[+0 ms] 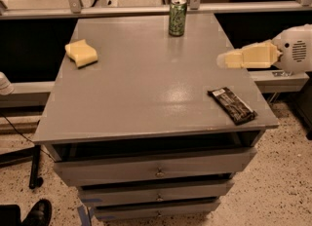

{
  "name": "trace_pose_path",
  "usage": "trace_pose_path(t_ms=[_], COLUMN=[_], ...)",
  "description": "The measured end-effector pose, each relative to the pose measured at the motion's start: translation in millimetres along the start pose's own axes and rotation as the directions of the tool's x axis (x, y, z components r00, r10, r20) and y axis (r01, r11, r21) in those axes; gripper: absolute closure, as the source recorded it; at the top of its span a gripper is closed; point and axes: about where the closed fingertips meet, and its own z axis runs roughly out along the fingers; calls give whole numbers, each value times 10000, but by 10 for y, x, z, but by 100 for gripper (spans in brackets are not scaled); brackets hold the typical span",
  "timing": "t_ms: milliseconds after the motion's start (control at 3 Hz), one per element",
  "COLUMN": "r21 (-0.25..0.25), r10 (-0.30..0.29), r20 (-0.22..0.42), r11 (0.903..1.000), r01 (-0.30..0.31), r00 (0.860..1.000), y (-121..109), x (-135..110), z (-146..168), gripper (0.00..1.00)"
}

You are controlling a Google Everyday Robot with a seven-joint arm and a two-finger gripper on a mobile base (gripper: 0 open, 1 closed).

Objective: Pick rxbar chocolate

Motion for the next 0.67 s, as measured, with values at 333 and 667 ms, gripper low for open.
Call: trace_pose_path(t_ms=[333,667], r21=[-167,-151], r10=[-351,-888], r20=[-8,-166], r11=[9992,9960], r01=[351,886], r00=[9994,9959], y=[0,-29], x=[26,132], z=[11,-26], gripper=[16,0])
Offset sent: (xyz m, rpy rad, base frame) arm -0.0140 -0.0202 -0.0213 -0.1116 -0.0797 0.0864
